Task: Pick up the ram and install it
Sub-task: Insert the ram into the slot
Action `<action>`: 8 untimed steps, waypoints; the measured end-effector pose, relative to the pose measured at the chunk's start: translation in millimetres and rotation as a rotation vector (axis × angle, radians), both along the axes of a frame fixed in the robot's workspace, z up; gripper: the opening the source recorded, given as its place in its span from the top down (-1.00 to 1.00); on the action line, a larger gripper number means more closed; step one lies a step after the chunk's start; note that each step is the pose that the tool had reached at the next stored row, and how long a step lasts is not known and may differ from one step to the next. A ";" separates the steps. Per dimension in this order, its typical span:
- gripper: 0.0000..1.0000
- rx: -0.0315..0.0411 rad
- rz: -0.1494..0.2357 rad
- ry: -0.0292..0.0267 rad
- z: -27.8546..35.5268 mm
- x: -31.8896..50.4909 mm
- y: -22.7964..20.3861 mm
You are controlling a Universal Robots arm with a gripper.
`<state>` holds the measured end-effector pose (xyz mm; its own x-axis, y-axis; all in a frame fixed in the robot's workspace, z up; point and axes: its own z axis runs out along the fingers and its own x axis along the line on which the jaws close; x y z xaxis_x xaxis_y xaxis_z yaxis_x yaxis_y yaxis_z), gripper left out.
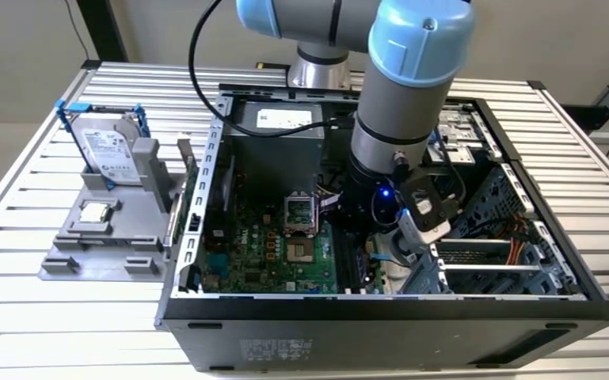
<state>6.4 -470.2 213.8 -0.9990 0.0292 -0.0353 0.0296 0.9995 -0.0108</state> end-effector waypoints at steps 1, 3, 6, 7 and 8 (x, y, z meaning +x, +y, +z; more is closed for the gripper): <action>1.00 0.0000 0.000 0.0000 0.0 0.0 0.0; 1.00 0.0000 0.000 0.0000 -0.1 0.0 0.0; 1.00 0.0000 0.000 0.0000 -0.1 0.0 0.0; 1.00 0.0001 0.000 -0.0001 -0.1 0.0 0.0; 1.00 0.0002 0.000 -0.0001 0.0 0.0 0.0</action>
